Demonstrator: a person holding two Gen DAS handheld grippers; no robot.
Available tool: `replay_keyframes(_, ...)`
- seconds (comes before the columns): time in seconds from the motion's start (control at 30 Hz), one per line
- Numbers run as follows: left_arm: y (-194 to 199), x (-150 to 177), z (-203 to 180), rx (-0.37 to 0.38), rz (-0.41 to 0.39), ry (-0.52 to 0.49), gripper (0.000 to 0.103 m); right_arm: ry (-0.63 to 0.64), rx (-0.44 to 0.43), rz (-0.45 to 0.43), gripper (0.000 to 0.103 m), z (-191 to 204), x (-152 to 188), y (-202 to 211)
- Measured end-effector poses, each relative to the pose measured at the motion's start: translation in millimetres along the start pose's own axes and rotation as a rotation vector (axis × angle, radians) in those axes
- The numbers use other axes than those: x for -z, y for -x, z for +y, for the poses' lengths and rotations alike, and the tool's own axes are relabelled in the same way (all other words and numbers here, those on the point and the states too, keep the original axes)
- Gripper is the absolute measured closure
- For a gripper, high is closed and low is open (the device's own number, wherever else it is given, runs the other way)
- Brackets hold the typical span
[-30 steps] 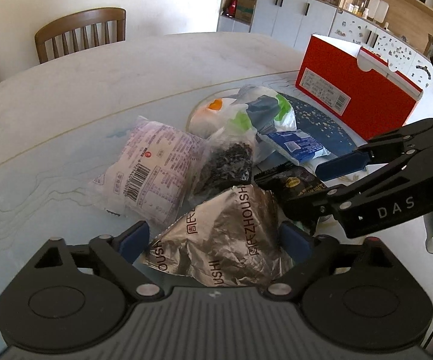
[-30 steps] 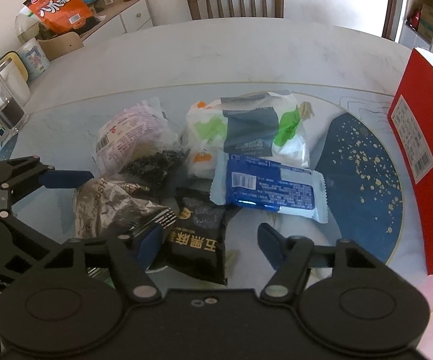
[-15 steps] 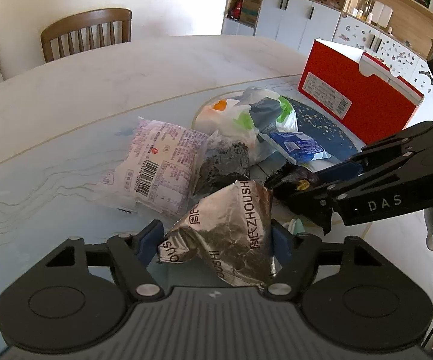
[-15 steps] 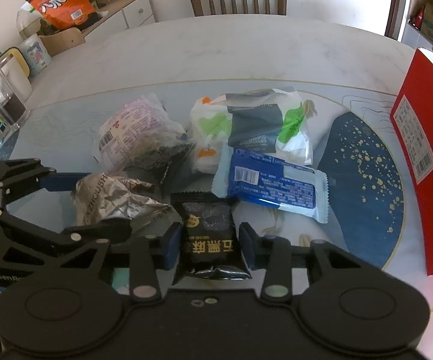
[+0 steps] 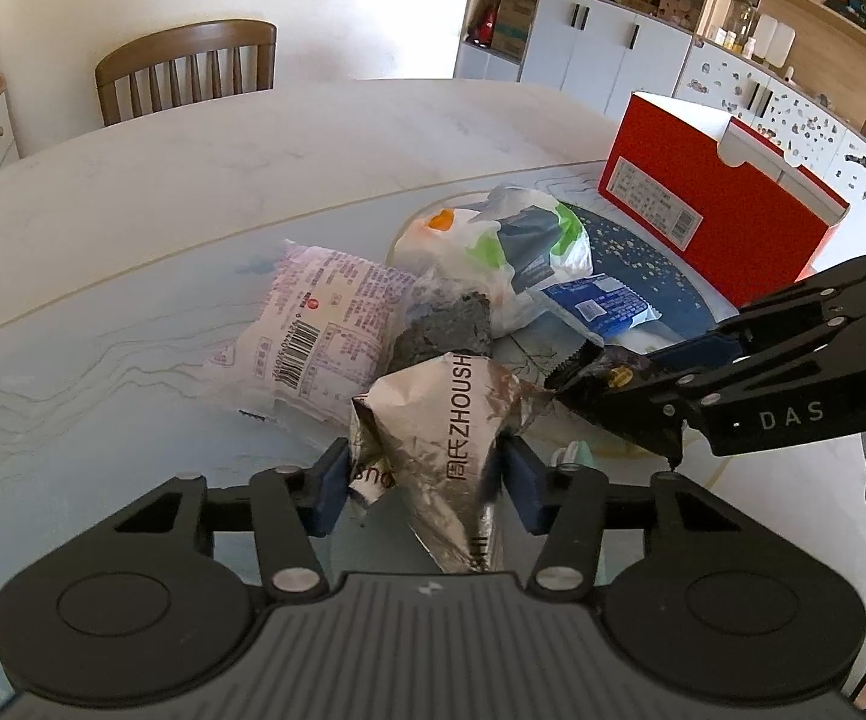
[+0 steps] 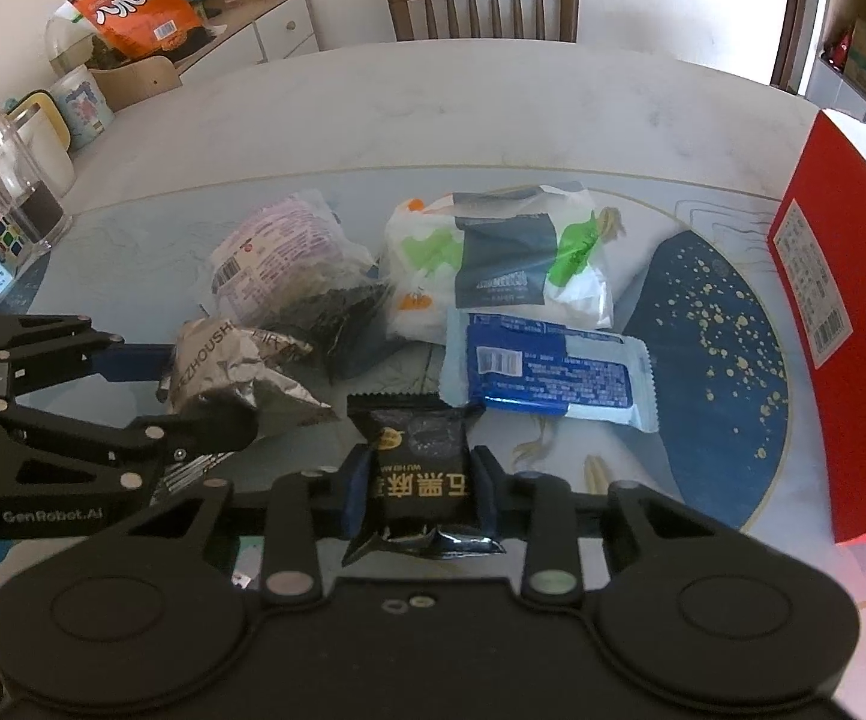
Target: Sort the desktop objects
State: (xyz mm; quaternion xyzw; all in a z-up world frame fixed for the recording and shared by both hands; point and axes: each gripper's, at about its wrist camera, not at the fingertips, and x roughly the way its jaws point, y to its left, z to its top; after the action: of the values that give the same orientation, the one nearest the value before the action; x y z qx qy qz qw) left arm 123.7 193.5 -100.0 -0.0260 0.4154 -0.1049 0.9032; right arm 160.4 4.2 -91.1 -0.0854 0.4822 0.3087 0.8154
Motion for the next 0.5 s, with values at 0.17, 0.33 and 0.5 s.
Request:
replay_keyframes(0.17,3.8,1.8,-2.1,-0.010,-0.004,0.008,0.056,-0.009,-0.009,-0.008,0.069,-1.1,4.1,8.1)
replay_keyframes(0.33,9.3,3.7,-3.4,-0.013,-0.005,0.020,0.056,-0.009,-0.026,-0.020,0.069,0.0,6.6,16.4)
replay_keyframes(0.5,16.9,3.2,-6.1,-0.018,-0.013,0.031,0.056,-0.008,-0.031,-0.036,0.069,1.1,7.6,24.6)
